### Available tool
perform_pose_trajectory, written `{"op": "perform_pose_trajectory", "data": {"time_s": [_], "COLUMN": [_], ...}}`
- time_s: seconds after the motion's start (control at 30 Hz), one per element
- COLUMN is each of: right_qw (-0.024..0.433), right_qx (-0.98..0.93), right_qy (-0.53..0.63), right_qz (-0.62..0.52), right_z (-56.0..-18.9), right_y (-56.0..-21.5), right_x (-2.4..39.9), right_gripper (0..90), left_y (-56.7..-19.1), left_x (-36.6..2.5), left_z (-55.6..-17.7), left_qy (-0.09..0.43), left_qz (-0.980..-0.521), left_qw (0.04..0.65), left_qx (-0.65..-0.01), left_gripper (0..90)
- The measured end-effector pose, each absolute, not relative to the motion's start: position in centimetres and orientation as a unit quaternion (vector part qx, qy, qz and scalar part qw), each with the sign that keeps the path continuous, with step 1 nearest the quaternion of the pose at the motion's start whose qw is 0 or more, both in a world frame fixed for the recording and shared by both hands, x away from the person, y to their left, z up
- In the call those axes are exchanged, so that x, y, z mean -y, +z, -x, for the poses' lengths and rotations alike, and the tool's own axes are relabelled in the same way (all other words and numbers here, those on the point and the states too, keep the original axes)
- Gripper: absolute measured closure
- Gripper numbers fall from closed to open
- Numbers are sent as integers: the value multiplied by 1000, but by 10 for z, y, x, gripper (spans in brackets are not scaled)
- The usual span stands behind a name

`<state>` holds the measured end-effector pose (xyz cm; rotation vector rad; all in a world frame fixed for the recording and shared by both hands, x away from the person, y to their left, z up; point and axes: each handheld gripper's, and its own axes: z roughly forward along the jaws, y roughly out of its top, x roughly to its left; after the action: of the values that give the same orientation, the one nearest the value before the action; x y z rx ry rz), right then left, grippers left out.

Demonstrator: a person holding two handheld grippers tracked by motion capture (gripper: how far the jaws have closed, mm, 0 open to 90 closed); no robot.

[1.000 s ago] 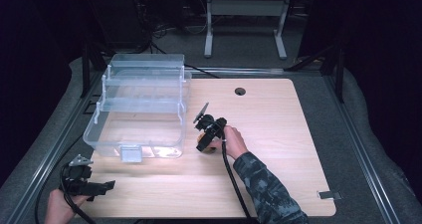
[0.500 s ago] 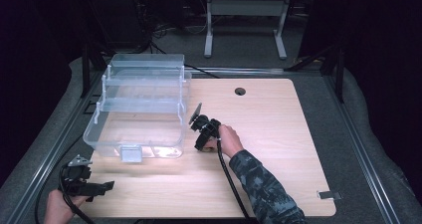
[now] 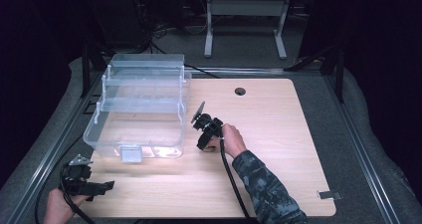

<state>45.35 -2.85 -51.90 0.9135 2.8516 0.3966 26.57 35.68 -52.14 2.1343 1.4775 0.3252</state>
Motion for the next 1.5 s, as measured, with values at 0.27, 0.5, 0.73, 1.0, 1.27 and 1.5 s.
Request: {"op": "perform_pose_trajectory", "data": {"time_s": [0.27, 0.5, 0.73, 1.0, 1.27, 1.5], "right_qw": [79, 88, 96, 101, 149, 101], "right_qx": [-937, -930, -919, -910, -894, -885], "right_qy": [137, 124, 119, 103, 52, 90], "right_qz": [-311, -335, -364, -389, -420, -445], "right_z": [-443, -438, -435, -432, -428, -429], "right_y": [-498, -489, -482, -477, -473, -483], "right_x": [54, 89, 123, 156, 188, 222], "right_gripper": [202, 202, 201, 202, 202, 202], "left_y": [-520, -523, -523, -526, -526, -526], "left_x": [-356, -356, -355, -353, -355, -354], "left_z": [-265, -267, -268, -267, -266, -267], "left_qy": [119, 112, 111, 107, 107, 106], "left_qz": [-789, -793, -795, -794, -795, -796], "left_qw": [257, 250, 253, 251, 251, 251], "left_qx": [-545, -543, -540, -543, -542, -541], "left_gripper": [1, 1, 1, 1, 1, 1]}}
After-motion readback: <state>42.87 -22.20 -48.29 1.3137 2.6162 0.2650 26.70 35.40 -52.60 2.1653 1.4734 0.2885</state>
